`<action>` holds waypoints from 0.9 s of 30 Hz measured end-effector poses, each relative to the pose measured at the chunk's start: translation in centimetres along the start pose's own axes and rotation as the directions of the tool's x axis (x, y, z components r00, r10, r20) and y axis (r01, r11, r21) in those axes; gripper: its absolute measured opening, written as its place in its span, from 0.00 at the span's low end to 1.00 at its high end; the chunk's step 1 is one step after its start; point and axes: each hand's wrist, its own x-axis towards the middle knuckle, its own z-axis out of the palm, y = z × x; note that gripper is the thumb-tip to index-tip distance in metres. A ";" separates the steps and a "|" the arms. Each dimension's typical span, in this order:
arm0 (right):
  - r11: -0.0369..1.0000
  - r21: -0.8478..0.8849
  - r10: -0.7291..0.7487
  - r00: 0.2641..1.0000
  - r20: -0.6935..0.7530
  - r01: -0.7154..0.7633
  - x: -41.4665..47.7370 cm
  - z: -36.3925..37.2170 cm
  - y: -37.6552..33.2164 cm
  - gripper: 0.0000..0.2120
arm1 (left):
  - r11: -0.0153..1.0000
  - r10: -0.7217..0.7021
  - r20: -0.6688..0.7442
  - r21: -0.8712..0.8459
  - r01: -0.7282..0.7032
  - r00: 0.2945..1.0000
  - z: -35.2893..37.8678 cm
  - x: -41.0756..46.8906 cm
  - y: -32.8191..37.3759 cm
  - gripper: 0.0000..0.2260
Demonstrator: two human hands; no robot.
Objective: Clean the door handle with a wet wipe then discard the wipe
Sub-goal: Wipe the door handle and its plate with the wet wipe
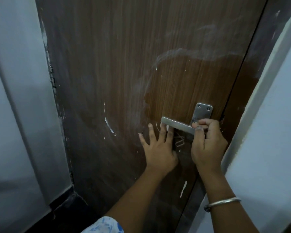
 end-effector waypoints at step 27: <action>1.000 -0.002 -0.007 0.999 -0.045 0.007 -0.1 0.5 0.3 0.08 | 0.980 -0.099 0.130 -0.158 0.119 0.987 0.2 1.4 -4.7 0.48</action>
